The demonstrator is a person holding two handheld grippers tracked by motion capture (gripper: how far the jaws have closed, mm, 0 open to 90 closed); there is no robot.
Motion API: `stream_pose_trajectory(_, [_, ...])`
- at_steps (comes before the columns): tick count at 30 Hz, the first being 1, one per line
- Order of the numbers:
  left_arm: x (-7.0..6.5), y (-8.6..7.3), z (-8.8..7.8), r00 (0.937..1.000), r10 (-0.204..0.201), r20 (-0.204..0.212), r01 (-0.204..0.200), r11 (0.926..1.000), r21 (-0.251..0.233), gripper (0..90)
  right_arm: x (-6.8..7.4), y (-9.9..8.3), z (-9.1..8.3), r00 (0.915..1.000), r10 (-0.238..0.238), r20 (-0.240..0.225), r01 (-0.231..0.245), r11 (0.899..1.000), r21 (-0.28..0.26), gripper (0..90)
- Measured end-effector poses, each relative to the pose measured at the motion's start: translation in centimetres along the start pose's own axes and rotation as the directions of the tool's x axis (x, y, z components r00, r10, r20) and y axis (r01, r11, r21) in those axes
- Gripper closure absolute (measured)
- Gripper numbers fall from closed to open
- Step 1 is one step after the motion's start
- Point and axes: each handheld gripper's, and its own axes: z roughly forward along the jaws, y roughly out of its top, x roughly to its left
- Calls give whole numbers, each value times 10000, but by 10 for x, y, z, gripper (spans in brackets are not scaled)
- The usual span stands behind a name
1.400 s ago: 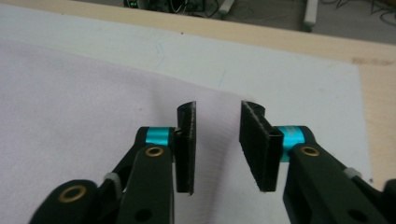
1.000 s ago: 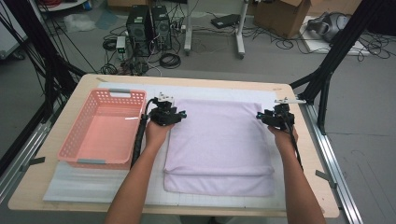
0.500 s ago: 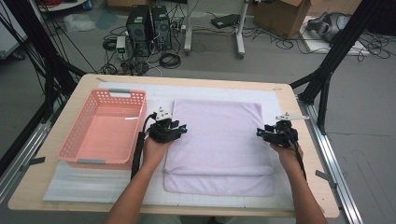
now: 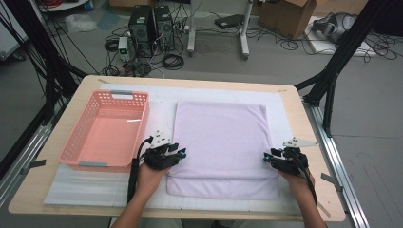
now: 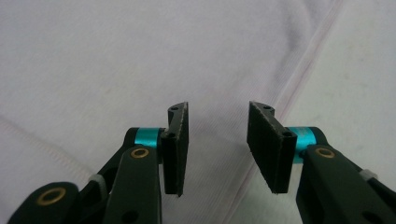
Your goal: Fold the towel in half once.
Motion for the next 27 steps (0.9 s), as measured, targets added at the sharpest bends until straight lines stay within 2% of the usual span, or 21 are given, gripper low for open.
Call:
stream_pose_trajectory(2, [-3, -7, -7, 10000, -10, -18, 10, 10000, -11, 601, 6, -6, -6, 10000, -46, -17, 46, 10000, -22, 586])
stream_pose_trajectory(7, [-13, -20, -22, 9999, 139, -86, -138, 9999, 96, 604, 22, -20, -17, 9985, -541, 11, 540, 9980, 331, 600])
stream_pose_trajectory(13, [-23, -31, -37, 9996, 292, -2, -291, 9995, 146, 604, 35, -36, -34, 9977, -662, -123, 665, 9974, 287, 617])
stream_pose_trajectory(18, [-29, -37, -49, 9995, 317, -8, -317, 9995, -93, 581, 49, -55, -52, 9919, -1253, -224, 1259, 9917, 271, 672])
stream_pose_trajectory(22, [-30, -42, -56, 9998, 187, -51, -188, 9997, -172, 573, 47, -61, -68, 9955, -935, -146, 932, 9955, -195, 664])
stream_pose_trajectory(24, [-31, -44, -57, 9998, 178, -15, -178, 9998, -98, 573, 42, -62, -77, 9983, -567, 141, 576, 9957, -726, 680])
stream_pose_trajectory(27, [-32, -45, -58, 9999, 128, -24, -128, 9999, -78, 587, 34, -64, -87, 9990, 27, 454, 26, 9934, -1151, 698])
